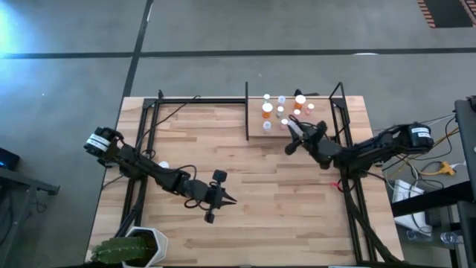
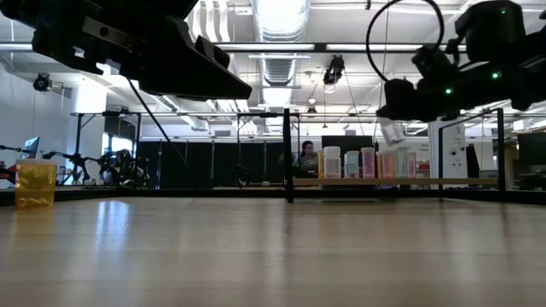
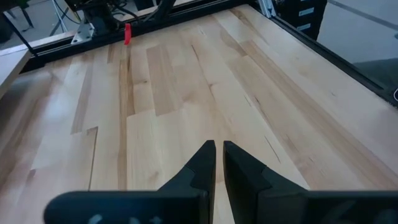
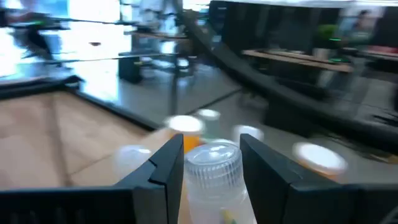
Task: Pick and place medicine bottles onto shelf by color
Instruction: Put the transparent pill bottle on the shelf
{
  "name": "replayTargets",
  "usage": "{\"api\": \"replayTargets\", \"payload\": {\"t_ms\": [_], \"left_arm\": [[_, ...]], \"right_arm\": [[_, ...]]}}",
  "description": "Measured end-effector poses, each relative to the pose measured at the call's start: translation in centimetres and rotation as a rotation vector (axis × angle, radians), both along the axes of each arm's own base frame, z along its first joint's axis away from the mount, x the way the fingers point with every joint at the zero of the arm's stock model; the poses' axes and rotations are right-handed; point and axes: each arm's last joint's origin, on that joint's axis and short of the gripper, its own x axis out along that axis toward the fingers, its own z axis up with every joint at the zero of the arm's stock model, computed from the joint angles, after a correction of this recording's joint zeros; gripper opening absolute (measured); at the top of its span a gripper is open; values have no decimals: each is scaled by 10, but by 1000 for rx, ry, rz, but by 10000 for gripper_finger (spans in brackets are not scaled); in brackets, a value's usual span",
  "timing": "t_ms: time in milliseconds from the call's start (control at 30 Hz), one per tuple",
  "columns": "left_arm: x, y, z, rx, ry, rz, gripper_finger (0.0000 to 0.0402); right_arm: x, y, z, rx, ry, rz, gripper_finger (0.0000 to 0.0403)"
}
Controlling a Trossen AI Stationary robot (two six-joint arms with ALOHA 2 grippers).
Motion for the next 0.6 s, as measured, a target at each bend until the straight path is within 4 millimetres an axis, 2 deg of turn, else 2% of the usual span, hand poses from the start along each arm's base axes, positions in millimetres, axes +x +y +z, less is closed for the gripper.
{"api": "replayTargets", "payload": {"t_ms": [200, 400, 600], "left_arm": [[0, 0, 0, 0, -1, 1, 13], [0, 0, 0, 0, 0, 1, 13], [0, 0, -1, -2, 1, 2, 13]], "right_arm": [[-13, -1, -9, 2, 5, -219, 127], [-14, -1, -8, 1, 1, -239, 141], [-9, 6, -3, -2, -17, -197, 136]]}}
